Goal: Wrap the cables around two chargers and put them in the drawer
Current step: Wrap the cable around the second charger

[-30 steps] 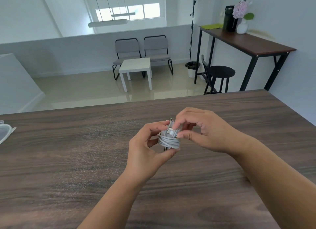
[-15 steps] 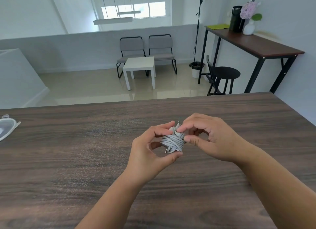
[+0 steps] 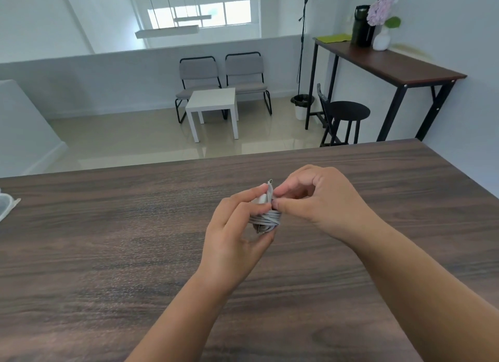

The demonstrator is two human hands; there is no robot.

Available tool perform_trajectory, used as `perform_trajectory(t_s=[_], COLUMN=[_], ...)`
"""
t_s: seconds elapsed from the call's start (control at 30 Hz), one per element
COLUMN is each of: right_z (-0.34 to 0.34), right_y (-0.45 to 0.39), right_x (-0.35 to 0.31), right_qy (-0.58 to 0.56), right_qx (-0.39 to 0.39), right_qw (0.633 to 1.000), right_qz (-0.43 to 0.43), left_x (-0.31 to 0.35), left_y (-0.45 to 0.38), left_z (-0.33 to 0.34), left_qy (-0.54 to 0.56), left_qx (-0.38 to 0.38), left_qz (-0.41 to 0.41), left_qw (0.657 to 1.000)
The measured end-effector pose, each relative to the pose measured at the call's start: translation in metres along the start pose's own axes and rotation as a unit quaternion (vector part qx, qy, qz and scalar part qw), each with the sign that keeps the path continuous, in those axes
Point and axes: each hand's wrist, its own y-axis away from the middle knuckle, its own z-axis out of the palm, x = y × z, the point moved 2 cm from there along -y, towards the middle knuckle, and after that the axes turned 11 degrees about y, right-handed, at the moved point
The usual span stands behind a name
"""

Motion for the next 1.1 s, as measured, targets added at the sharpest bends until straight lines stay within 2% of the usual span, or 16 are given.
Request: perform_trajectory(t_s=[0.13, 0.27, 0.37, 0.67, 0.83, 1.0, 1.1], right_z=[-0.001, -0.003, 0.002, 0.010, 0.007, 0.009, 0.016], right_y=[-0.003, -0.004, -0.003, -0.004, -0.009, -0.013, -0.011], right_x=[-0.009, -0.016, -0.018, -0.012, -0.008, 0.001, 0.008], right_qy=[0.059, 0.132, 0.162, 0.133, 0.080, 0.046, 0.033], right_qx=[-0.012, -0.043, -0.030, 0.035, -0.011, -0.094, -0.110], right_qw=[0.998, 0.990, 0.986, 0.988, 0.996, 0.994, 0.993], right_qz=[0.000, -0.018, -0.037, -0.068, -0.042, -0.003, 0.027], left_x=[0.000, -0.001, -0.001, -0.003, -0.001, 0.004, 0.002], left_y=[-0.001, 0.000, 0.000, -0.001, 0.000, 0.000, 0.005], left_z=[-0.001, -0.001, -0.001, -0.002, -0.002, -0.006, -0.004], left_qy=[-0.036, -0.049, -0.062, -0.056, 0.023, 0.100, 0.100], left_qx=[0.008, 0.003, 0.003, 0.012, -0.002, -0.039, -0.047], left_qz=[0.046, 0.057, 0.061, 0.055, -0.028, -0.131, -0.168], left_qw=[0.998, 0.997, 0.996, 0.997, 0.999, 0.986, 0.979])
